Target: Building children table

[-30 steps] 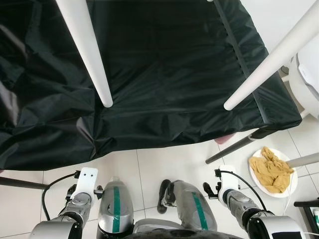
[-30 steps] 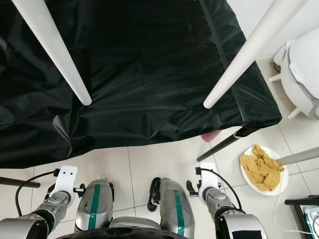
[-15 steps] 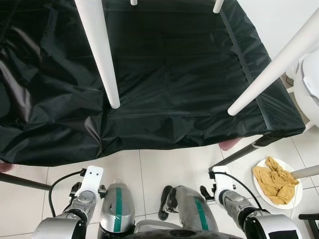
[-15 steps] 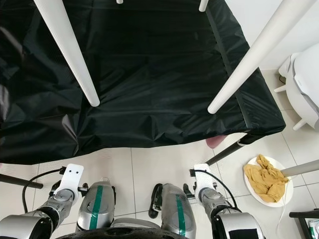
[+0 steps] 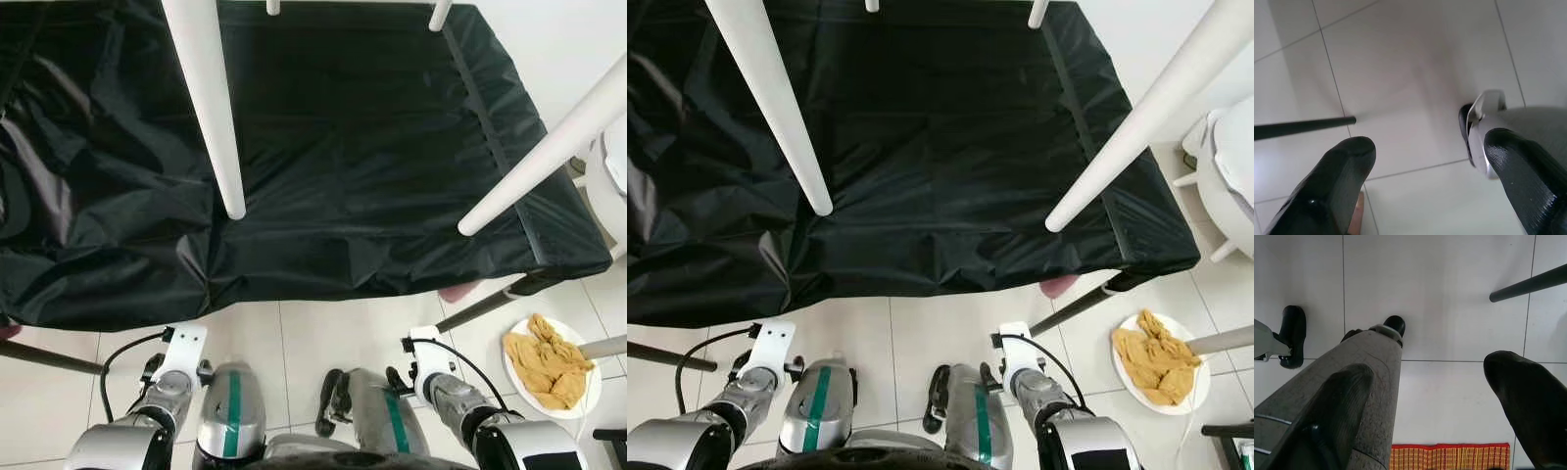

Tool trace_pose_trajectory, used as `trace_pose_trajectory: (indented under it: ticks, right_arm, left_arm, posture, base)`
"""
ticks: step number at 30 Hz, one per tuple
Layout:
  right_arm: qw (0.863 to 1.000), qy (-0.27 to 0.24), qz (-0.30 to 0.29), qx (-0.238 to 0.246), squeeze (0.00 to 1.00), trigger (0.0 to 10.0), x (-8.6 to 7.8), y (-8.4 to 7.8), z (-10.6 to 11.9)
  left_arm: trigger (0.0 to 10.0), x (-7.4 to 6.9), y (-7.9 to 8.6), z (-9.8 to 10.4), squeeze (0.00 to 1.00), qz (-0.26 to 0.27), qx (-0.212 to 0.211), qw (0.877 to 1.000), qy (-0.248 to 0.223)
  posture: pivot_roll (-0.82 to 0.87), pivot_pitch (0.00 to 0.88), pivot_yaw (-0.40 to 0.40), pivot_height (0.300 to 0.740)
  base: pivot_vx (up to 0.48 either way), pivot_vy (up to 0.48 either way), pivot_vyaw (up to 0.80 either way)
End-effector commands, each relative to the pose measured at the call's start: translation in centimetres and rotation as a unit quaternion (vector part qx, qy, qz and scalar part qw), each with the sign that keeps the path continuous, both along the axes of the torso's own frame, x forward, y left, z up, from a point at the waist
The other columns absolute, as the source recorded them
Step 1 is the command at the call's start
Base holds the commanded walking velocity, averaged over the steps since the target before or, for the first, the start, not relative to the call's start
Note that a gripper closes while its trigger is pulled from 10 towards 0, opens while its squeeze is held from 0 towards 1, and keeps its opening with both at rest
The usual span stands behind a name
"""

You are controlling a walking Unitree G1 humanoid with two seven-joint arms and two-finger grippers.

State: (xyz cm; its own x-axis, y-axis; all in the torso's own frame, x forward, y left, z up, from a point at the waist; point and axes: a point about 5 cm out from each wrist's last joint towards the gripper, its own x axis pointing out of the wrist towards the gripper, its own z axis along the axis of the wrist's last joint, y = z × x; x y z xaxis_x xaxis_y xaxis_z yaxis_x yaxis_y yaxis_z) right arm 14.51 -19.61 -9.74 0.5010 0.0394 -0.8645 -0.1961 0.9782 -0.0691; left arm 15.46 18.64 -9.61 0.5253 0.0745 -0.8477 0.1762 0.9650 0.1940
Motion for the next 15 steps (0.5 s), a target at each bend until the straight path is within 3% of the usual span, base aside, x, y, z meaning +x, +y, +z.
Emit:
trace_pose_trajectory:
  ticks: [1,15]
  right_arm:
    - [1.0,0.013,-0.005,-0.007,0.0,10.0,-0.58,-0.28,-0.21]
    - [1.0,0.019,0.0,-0.014,0.0,10.0,-1.04,-0.09,-0.41]
  left_arm:
    - [10.0,0.0,-1.76,-0.18,0.0,-0.026,-0.028,0.999,0.007]
    - [10.0,-0.29,-1.05,-0.24,0.0,-0.051,-0.009,0.999,0.016]
  posture:
    - [0.13,0.0,-0.056,0.74]
    - [0.09,0.0,-0.017,0.74]
  base:
    - [0.0,0.0,0.0]
    - [0.0,0.0,0.0]
